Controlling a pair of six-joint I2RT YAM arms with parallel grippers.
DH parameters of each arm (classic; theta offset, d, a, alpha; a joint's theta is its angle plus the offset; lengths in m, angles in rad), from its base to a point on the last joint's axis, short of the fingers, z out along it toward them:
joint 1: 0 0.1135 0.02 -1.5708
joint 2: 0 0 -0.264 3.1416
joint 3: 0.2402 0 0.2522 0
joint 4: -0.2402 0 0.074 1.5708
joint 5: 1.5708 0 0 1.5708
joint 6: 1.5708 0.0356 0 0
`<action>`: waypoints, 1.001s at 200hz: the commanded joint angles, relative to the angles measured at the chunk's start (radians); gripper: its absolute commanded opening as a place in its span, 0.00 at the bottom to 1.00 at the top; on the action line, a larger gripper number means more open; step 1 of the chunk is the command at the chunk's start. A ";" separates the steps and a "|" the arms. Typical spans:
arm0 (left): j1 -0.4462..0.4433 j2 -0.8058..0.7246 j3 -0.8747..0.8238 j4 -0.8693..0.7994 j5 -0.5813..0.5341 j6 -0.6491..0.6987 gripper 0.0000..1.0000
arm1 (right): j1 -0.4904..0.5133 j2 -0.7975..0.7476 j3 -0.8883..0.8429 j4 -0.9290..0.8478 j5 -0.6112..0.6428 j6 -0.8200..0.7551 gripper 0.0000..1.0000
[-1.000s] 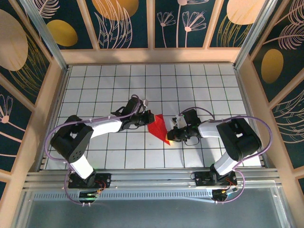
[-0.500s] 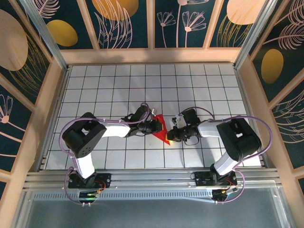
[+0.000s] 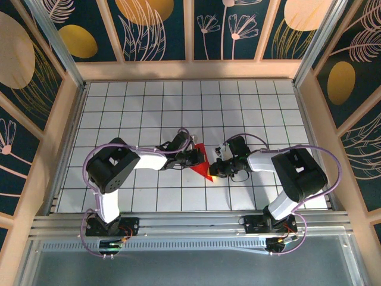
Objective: Fold a paper plane with a square sheet of paper (fold left side to right side)
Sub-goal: Fourth fold the wing at the center of the table.
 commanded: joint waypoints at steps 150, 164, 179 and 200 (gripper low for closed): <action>0.200 0.016 -0.001 -0.120 -0.115 0.115 0.06 | 0.015 0.046 -0.024 -0.191 0.252 -0.036 0.00; 0.228 0.023 0.004 -0.121 -0.140 0.145 0.05 | 0.015 0.042 -0.025 -0.191 0.251 -0.033 0.00; 0.259 0.034 0.014 -0.115 -0.134 0.159 0.05 | 0.015 0.040 -0.022 -0.194 0.249 -0.032 0.00; 0.284 0.028 0.031 -0.118 -0.146 0.184 0.05 | 0.016 0.036 -0.020 -0.196 0.248 -0.031 0.00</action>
